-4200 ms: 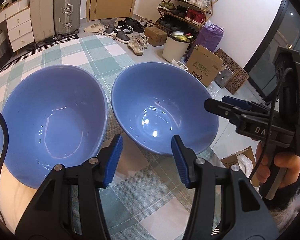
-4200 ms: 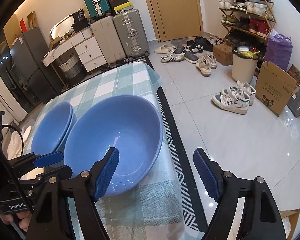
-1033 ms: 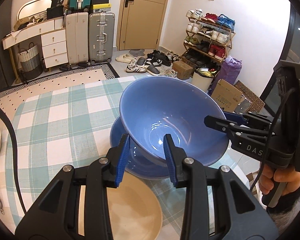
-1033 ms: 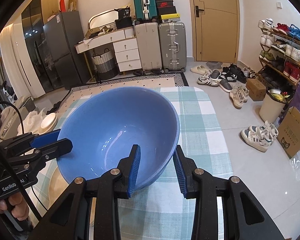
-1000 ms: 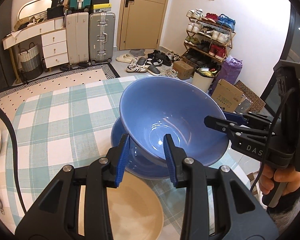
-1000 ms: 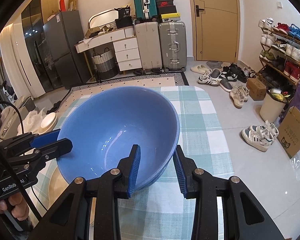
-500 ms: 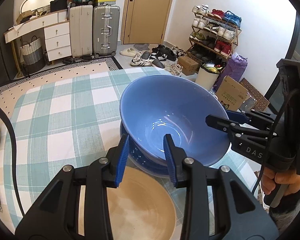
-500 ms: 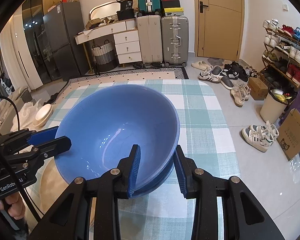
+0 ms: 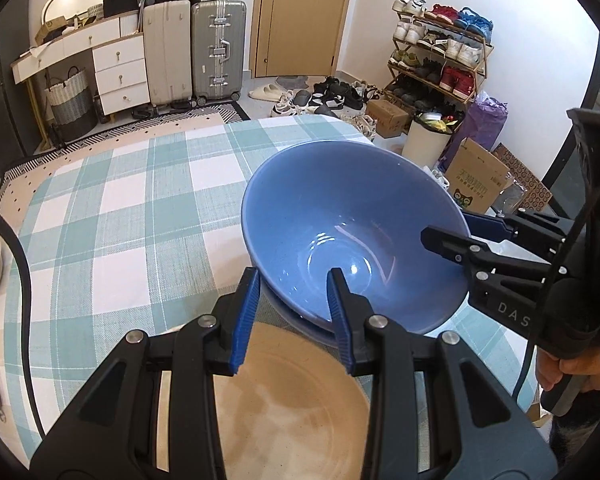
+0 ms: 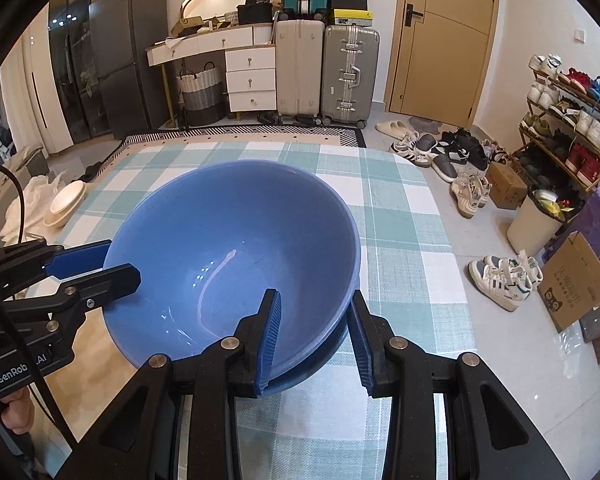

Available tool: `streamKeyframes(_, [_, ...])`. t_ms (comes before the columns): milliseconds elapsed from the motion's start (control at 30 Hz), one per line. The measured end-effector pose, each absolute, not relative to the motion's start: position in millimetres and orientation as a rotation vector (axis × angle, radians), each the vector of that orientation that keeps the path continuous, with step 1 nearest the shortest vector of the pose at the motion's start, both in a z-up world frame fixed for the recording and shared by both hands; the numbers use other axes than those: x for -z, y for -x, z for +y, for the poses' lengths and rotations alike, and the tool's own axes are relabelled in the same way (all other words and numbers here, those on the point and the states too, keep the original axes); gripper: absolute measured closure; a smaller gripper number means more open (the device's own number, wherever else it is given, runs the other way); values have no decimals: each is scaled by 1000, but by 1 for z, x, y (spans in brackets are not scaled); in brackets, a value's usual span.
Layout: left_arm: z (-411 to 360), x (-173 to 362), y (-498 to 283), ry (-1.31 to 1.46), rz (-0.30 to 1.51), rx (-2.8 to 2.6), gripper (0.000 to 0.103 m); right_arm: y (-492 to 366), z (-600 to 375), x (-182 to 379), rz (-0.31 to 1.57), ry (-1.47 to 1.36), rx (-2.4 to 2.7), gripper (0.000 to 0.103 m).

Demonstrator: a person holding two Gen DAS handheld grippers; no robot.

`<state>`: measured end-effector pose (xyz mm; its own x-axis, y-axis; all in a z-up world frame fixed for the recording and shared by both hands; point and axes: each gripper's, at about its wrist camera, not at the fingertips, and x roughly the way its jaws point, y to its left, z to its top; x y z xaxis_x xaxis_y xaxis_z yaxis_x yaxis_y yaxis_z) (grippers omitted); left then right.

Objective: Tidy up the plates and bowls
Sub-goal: 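Lower the bowl into the nested blue bowls and open both grippers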

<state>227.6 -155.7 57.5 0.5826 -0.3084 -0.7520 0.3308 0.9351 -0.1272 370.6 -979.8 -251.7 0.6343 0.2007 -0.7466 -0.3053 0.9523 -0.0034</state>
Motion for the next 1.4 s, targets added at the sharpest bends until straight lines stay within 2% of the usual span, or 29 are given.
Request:
streamKeyframes(767, [-164,-25,-235,-105,890,339,72,-367,-967,274,816,270,-211,66])
streamKeyframes(1067, [-164,-22,-239,-92,904,346,68,-372,-971,277,832,261,-225,58])
streamKeyframes(1267, [-160,-21,-245,-67,921,371,61,-372,-975,276,845,221,-268,50])
streamKeyframes(1300, [-159,-22,-246,-67,924,375,58,-373,-975,276,849,216,-274,48])
streamKeyframes(1400, [-154,-28,-249,-47,915,366,40,-373,-978,273,840,195,-282,36])
